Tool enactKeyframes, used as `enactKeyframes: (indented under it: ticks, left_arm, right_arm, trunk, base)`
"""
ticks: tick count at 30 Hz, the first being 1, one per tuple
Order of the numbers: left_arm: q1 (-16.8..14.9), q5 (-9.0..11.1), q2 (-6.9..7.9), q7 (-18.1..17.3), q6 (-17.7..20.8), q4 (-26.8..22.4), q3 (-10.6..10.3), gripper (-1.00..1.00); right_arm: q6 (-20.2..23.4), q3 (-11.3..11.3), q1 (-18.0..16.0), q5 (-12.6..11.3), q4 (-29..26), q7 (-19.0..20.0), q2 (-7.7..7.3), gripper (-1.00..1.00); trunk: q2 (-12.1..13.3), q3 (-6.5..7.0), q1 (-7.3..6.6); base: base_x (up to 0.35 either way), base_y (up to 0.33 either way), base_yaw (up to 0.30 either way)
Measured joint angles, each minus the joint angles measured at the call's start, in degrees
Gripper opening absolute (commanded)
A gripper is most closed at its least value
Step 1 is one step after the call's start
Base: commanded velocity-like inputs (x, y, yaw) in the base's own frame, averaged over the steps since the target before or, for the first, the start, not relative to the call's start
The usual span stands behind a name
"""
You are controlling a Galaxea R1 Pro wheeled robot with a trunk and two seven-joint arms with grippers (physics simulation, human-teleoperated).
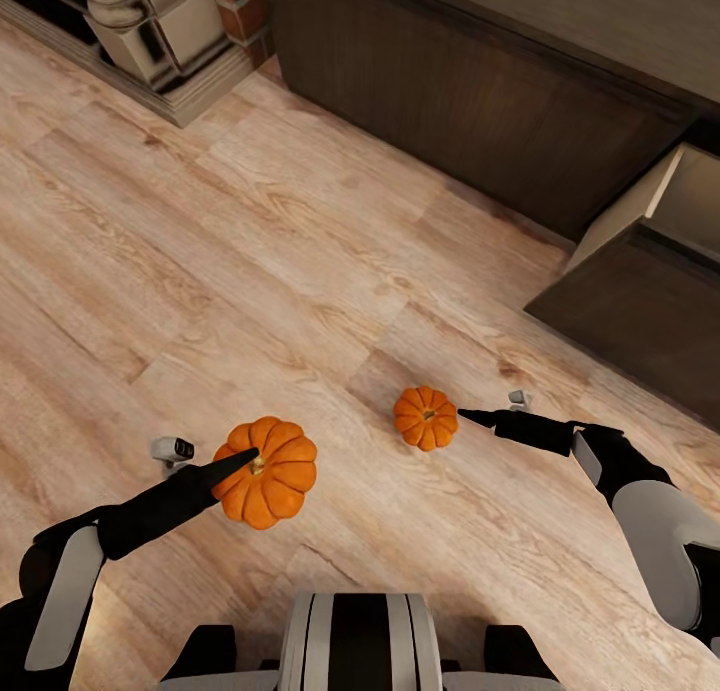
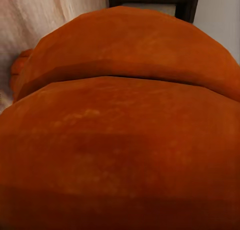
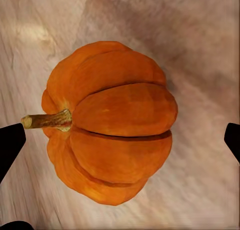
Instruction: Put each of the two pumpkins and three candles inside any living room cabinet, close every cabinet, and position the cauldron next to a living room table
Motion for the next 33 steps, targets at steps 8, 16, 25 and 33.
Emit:
enactKeyframes:
  ticks: [8,16,25,33]
  left_arm:
    - [-0.5,-0.7,-0.54,1.1,0.0,0.0,0.2,-1.0]
    - [-0.2,0.2,-0.4,2.3,0.1,0.0,0.7,-1.0]
    - [0.8,0.8,-0.89,2.0,0.0,0.0,4.0,-1.0]
    - [0.9,0.9,-0.89,2.0,0.0,0.0,4.1,-1.0]
  right_arm:
    - [0.0,0.0,0.0,0.0,-0.1,0.0,0.0,1.0]
    - [0.1,-0.1,0.0,0.0,0.0,2.5,-0.63,1.0]
    - [0.1,0.0,0.0,0.1,0.0,5.6,-1.07,1.0]
    - [0.2,0.0,0.0,0.0,-0.2,6.3,-1.13,1.0]
  trunk:
    - [0.0,0.0,-0.02]
    - [0.0,0.0,-0.01]
    - [-0.1,-1.32,0.16]
    - [-0.2,-3.1,0.36]
  base:
    - [0.105,0.0,0.0]
    - [0.14,0.0,0.0]
    - [0.008,0.0,0.0]
    - [0.0,0.0,0.0]
